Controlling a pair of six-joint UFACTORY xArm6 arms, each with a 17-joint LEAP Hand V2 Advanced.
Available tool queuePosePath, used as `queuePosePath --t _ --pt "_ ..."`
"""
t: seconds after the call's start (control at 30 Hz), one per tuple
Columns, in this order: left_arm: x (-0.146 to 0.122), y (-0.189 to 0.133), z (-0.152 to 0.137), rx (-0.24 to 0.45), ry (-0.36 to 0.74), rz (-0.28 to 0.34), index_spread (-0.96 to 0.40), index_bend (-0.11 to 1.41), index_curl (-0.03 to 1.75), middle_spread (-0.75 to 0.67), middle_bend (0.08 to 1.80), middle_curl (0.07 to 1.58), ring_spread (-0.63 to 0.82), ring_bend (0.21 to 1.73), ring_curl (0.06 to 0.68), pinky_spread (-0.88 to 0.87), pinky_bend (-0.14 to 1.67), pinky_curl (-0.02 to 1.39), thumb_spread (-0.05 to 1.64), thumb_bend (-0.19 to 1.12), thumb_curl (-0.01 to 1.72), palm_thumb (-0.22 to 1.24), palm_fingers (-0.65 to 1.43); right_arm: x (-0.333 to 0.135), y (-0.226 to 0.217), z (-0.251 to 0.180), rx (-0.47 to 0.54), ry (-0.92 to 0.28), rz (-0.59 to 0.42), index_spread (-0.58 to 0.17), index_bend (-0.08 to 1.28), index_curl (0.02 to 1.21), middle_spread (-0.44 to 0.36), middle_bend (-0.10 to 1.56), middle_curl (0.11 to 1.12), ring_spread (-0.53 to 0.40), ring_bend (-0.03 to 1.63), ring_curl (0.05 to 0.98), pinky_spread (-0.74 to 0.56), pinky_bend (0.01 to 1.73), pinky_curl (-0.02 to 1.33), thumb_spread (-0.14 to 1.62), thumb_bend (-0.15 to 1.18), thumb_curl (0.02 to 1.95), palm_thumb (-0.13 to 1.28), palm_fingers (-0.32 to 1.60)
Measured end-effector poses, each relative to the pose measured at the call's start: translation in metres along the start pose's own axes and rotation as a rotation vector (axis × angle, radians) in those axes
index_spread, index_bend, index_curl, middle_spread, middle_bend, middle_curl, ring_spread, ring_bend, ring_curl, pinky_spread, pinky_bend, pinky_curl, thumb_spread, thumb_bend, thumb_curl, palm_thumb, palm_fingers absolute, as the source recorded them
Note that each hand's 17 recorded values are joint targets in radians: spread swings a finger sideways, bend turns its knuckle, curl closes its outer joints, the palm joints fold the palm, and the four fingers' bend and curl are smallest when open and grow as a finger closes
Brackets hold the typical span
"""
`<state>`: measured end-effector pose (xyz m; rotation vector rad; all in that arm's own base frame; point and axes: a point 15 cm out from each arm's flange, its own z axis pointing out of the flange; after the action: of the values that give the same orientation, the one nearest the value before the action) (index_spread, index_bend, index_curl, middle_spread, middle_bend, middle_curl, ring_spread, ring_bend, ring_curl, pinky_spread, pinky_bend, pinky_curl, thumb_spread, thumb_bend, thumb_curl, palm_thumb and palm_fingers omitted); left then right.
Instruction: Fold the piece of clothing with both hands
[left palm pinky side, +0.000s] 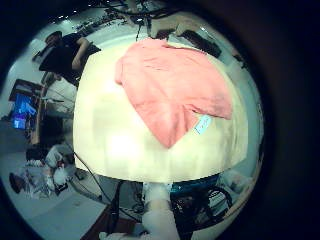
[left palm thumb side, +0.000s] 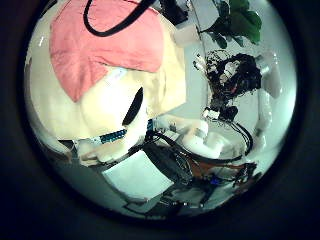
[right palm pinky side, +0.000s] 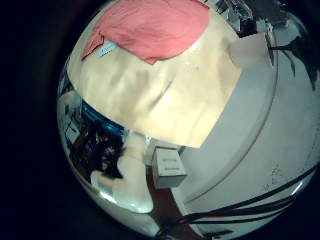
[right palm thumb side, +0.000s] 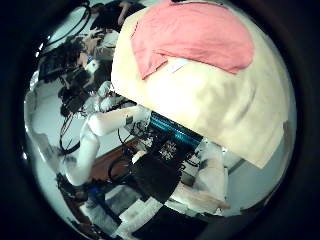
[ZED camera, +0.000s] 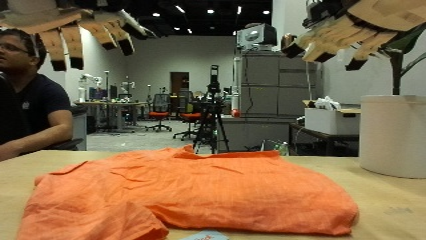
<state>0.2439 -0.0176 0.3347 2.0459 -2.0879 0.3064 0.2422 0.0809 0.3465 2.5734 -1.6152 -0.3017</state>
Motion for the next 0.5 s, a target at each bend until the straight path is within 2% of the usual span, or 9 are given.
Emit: queuePosePath --t 0.37,0.5 --pt "-0.0056 0.0022 0.0003 -0.001 0.002 -0.028 -0.06 0.19 0.42 0.05 0.27 0.37 0.44 0.31 0.187 0.46 0.18 0.20 1.00 -0.03 0.33 0.34 0.35 -0.0002 0.0016 0.0013 -0.004 -0.001 -0.001 -0.317 0.22 0.39 0.079 0.18 0.29 0.249 0.19 0.233 0.40 0.19 0.26 1.20 -0.01 0.23 0.27 0.32" --pt "-0.0014 0.0022 0.0038 -0.011 0.003 -0.014 -0.07 0.19 0.42 0.04 0.27 0.37 0.43 0.31 0.188 0.45 0.18 0.20 1.00 -0.03 0.33 0.33 0.35 0.0006 0.0018 0.0003 -0.001 -0.001 0.004 -0.310 0.22 0.39 0.081 0.18 0.29 0.250 0.19 0.231 0.40 0.19 0.26 1.21 -0.01 0.23 0.28 0.32"
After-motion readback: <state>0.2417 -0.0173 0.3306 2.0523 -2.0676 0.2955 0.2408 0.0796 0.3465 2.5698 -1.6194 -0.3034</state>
